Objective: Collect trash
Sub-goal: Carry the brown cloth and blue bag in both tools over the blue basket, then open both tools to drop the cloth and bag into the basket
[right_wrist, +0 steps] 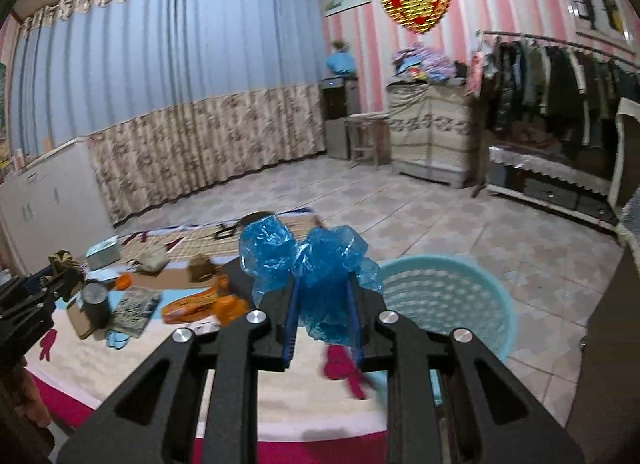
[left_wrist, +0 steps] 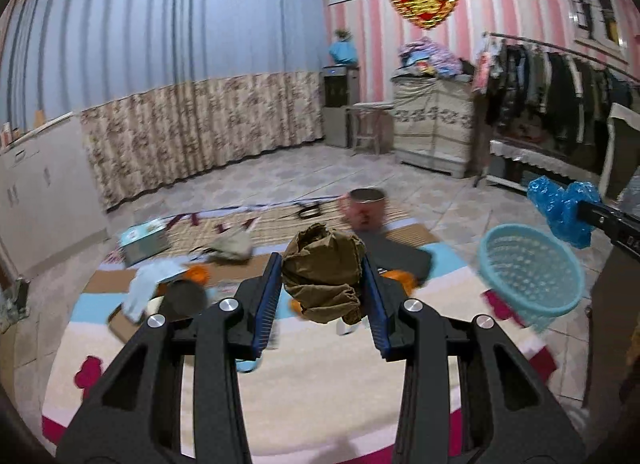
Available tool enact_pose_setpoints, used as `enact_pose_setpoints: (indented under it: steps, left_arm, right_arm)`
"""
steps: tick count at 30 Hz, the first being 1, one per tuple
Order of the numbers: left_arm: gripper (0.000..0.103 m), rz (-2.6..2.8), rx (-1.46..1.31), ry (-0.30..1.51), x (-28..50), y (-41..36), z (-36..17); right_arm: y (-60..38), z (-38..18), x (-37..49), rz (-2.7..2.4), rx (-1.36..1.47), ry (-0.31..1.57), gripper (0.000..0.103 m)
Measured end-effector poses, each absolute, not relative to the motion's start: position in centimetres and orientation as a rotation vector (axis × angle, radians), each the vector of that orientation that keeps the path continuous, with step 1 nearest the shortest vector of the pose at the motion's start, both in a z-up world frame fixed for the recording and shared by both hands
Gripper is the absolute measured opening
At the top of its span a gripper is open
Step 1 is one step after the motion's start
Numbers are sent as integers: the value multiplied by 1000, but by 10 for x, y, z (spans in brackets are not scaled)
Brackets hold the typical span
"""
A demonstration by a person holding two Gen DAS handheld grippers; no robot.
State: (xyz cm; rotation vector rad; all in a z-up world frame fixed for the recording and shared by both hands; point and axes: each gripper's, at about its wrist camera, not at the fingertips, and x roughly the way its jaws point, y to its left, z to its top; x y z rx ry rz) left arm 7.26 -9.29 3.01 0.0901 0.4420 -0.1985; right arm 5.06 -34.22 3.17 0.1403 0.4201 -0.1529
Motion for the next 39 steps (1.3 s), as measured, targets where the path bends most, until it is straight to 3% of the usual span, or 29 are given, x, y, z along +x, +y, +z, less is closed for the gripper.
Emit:
enact_pose_setpoints:
  steps: [9, 33, 37, 39]
  left_arm:
    - [38, -324, 120, 440, 85, -162, 33]
    - [39, -570, 218, 499, 173, -352, -23]
    - [40, -594, 224, 507, 181, -373, -28]
    - [46, -597, 232, 512, 184, -381, -31]
  right_arm:
    - [-395, 32, 50, -230, 139, 404, 21]
    - [-499, -29, 101, -386, 200, 483, 21]
    - [-502, -30, 110, -396, 181, 491, 21]
    - [-503, -33, 113, -399, 188, 494, 21]
